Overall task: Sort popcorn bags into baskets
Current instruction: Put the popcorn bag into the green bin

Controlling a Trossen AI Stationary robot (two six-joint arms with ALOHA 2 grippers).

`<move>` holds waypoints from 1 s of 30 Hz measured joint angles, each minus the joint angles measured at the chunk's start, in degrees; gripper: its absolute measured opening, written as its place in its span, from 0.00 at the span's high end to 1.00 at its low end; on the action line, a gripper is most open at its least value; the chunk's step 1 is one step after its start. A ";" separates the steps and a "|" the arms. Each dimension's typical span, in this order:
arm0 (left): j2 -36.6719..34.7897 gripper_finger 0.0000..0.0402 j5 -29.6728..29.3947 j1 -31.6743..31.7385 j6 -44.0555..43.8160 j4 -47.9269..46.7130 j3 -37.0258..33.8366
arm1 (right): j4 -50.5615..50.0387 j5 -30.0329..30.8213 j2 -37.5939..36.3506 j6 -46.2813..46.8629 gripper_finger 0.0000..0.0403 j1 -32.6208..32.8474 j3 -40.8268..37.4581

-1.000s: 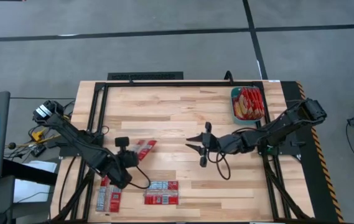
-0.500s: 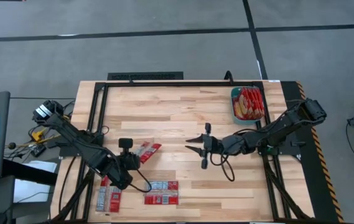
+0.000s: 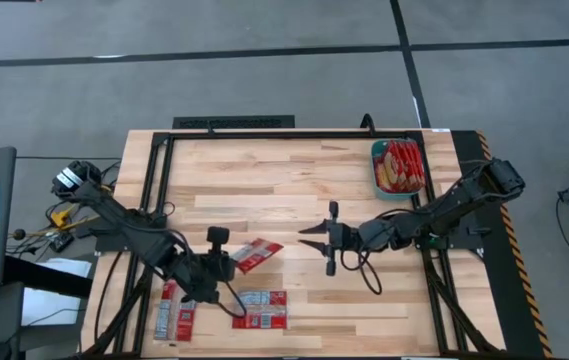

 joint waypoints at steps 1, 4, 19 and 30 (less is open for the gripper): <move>0.00 1.00 0.59 0.39 0.64 1.24 -0.16 | 0.02 0.00 0.01 -0.39 0.70 0.37 0.00; -0.30 1.00 4.39 1.72 5.14 8.75 -2.80 | 1.10 1.17 0.01 -4.54 0.70 1.83 0.00; -5.78 1.00 26.73 15.05 12.93 39.43 -15.99 | 1.17 -9.27 3.20 -12.84 0.61 5.57 2.18; -5.77 1.00 33.43 20.51 13.59 43.18 -16.52 | -2.21 -11.54 8.44 -11.37 0.32 3.59 8.37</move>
